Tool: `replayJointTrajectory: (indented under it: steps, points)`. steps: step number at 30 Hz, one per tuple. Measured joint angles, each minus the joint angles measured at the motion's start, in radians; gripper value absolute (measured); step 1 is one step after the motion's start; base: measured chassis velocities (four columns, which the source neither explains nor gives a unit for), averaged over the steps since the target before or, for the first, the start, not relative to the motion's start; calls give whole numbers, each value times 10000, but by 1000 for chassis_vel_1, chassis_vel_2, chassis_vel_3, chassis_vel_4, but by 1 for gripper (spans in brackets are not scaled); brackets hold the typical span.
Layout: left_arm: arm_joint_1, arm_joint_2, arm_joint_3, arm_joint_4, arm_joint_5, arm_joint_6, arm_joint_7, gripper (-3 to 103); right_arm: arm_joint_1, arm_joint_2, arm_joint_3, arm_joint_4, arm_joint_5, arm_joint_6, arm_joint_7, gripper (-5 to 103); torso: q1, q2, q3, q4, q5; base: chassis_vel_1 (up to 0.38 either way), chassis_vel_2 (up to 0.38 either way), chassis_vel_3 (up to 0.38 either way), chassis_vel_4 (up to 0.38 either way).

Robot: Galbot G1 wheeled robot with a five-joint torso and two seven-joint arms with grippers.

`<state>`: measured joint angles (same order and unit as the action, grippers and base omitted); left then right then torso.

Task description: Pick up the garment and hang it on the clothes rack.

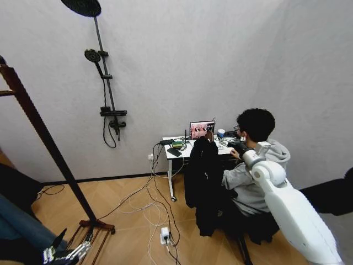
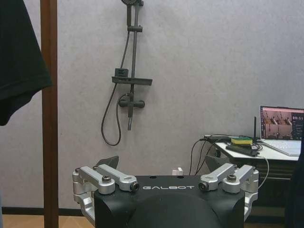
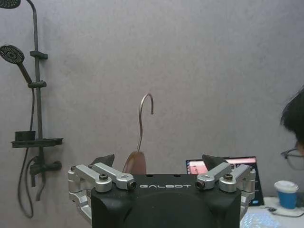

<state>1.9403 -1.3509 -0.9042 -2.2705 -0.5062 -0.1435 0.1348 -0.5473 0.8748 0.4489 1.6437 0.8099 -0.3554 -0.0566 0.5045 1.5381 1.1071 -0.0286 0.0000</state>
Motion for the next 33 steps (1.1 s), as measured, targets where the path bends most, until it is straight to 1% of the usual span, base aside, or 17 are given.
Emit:
replayJointTrajectory:
  steps: [1,3,8,10,11,14,16,17,18,19,22,23,26,28,30,31,33]
  points:
    - [0,0,0,0,0,0,0,100,0,0,0,0,0,0,0,100,0,0,0,0,0,0,0,0,0]
    - [0,0,0,0,0,0,1,100,415,53,-403,-509,114,-125,-458,100,-1,0,0,0,1,0,0,0,0]
    - [0,0,0,0,0,0,0,100,1078,134,-1051,-1108,232,-167,-513,101,-1,-1,1,1,1,0,0,0,0]
    - [0,0,0,0,0,0,0,100,1530,214,-1392,-1402,321,-248,-331,93,0,0,0,4,-1,0,0,0,0]
    - [0,0,0,0,0,0,0,100,1530,214,-1392,-1402,321,-248,-331,93,0,0,0,4,-1,0,0,0,0]
    - [0,0,0,0,0,0,0,100,1768,269,-1621,-1539,415,-383,-200,77,0,0,-1,2,-1,0,0,0,0]
    - [0,0,0,0,0,0,0,100,1775,280,-1647,-1542,424,-398,-180,77,-1,0,-1,1,-1,0,0,0,0]
    - [0,0,0,0,1,0,1,100,1770,303,-1674,-1542,429,-415,-152,71,-1,0,-1,1,-1,0,0,0,0]
    - [0,0,0,0,0,0,0,100,1736,328,-1688,-1539,424,-419,-128,65,-1,0,-1,1,-2,0,0,0,0]
    - [0,0,0,0,0,0,0,100,1736,328,-1688,-1539,424,-419,-128,65,-1,0,-1,1,-2,0,0,0,0]
    - [0,0,0,0,0,0,0,100,1590,361,-1695,-1482,375,-419,-61,49,-1,0,-1,1,0,0,0,0,0]
    - [0,0,0,0,0,0,0,100,1590,361,-1695,-1482,375,-419,-61,49,-1,0,-1,1,0,0,0,0,0]
    - [0,0,0,0,1,0,0,100,1507,295,-1673,-1389,354,-418,10,33,-2,0,-1,1,0,0,0,0,0]
    - [0,0,0,0,0,0,0,100,1484,269,-1656,-1363,353,-418,27,33,-1,0,-1,1,0,0,0,0,0]
    - [0,0,0,0,0,0,0,100,1369,163,-1568,-1212,361,-419,99,22,-2,0,-1,0,1,0,0,0,0]
    - [0,0,0,0,0,0,0,100,1369,163,-1568,-1212,361,-419,99,22,-2,0,-1,0,1,0,0,0,0]
    - [0,0,0,0,0,0,1,100,1228,87,-1465,-1052,411,-430,149,12,-2,0,-1,0,2,0,0,0,0]
